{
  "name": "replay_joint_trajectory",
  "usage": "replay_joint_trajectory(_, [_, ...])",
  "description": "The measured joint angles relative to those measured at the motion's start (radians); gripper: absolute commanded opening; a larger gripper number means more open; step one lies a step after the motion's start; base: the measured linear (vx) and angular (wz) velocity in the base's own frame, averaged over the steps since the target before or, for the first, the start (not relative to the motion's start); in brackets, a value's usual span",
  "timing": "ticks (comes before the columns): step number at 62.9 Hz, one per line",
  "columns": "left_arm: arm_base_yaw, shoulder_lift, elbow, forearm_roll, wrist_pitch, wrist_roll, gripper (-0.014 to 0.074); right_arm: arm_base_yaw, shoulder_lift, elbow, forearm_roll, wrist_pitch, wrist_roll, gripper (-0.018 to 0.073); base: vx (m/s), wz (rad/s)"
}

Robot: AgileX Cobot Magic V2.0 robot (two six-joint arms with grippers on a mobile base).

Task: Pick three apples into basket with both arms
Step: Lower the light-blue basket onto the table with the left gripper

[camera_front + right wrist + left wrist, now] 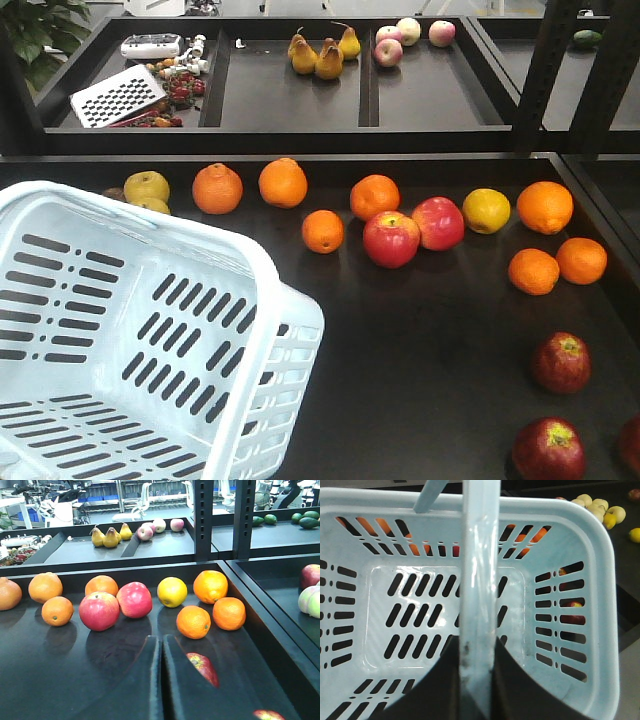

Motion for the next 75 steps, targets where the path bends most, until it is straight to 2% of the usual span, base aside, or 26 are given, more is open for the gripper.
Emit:
replay_joint_trajectory(22, [0.0,0.025,0.0,-0.002,-0.046,0.004,-0.0006,0.0,0.0,0.0,0.0,0.0,0.0,-0.0008,0.0,0.0])
replay_joint_trajectory(31, [0.0,0.126,0.0,-0.017,-0.098,0.077,-0.0006,0.0,0.0,0.0,0.0,0.0,0.0,-0.0008,0.0,0.0])
replay_joint_trajectory(45, [0.0,0.393,-0.074,-0.125,-0.144,0.342,-0.0006,0.0,0.0,0.0,0.0,0.0,0.0,-0.0008,0.0,0.0])
replay_joint_trajectory(57, [0.0,0.67,-0.302,-0.21,-0.129,0.595,-0.0006,0.0,0.0,0.0,0.0,0.0,0.0,-0.0008,0.0,0.0])
replay_joint_trajectory(66, [0.0,0.885,-0.506,-0.255,-0.042,0.757,-0.0006,0.0,0.0,0.0,0.0,0.0,0.0,-0.0008,0.0,0.0])
replay_joint_trajectory(75, [0.0,1.082,-0.684,-0.296,0.082,0.885,-0.0006,0.0,0.0,0.0,0.0,0.0,0.0,-0.0008,0.0,0.0])
